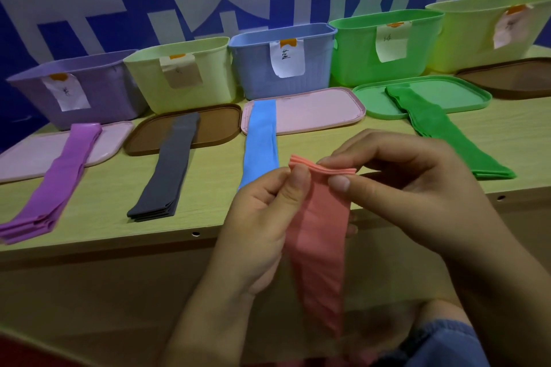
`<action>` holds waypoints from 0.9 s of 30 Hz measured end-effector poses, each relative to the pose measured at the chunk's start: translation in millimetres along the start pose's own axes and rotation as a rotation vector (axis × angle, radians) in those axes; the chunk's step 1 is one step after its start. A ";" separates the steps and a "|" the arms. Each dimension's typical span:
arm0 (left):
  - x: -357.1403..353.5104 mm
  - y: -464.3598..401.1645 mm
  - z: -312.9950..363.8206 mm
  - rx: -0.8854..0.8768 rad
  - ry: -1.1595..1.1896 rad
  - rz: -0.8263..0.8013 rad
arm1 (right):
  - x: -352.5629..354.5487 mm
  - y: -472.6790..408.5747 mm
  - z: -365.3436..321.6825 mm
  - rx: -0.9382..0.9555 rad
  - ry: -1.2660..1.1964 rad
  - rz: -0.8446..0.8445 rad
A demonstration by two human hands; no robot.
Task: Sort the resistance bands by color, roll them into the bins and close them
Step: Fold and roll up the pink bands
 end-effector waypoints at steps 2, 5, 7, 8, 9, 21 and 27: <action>0.9 0.4 -3.1 0.114 0.107 -0.052 | -2.8 -0.3 1.2 0.032 0.043 0.082; -0.8 2.0 -9.9 0.199 0.200 -0.125 | -6.7 -2.8 3.7 0.080 0.162 0.182; -2.0 2.8 -13.7 0.215 0.239 -0.116 | -8.5 -4.4 6.2 0.089 0.190 0.231; -2.2 3.2 -14.8 0.211 0.245 -0.118 | -9.5 -4.8 7.1 0.105 0.220 0.257; -2.5 3.0 -14.5 0.207 0.243 -0.124 | -10.6 -5.0 7.9 0.126 0.265 0.284; -0.5 2.5 -5.6 0.217 0.266 -0.172 | -3.9 -3.1 6.4 0.147 0.299 0.194; -5.8 1.5 -4.4 0.200 0.202 -0.061 | -2.0 -1.0 6.4 0.194 0.491 0.137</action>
Point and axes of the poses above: each hand's wrist, its own y-axis away from the middle knuckle, its own x-axis out of the back of the hand, z = x × y, the point moved 1 cm from there along -y, towards the middle knuckle, and after that the axes turned 15 degrees about -x, right-handed, at the moved point
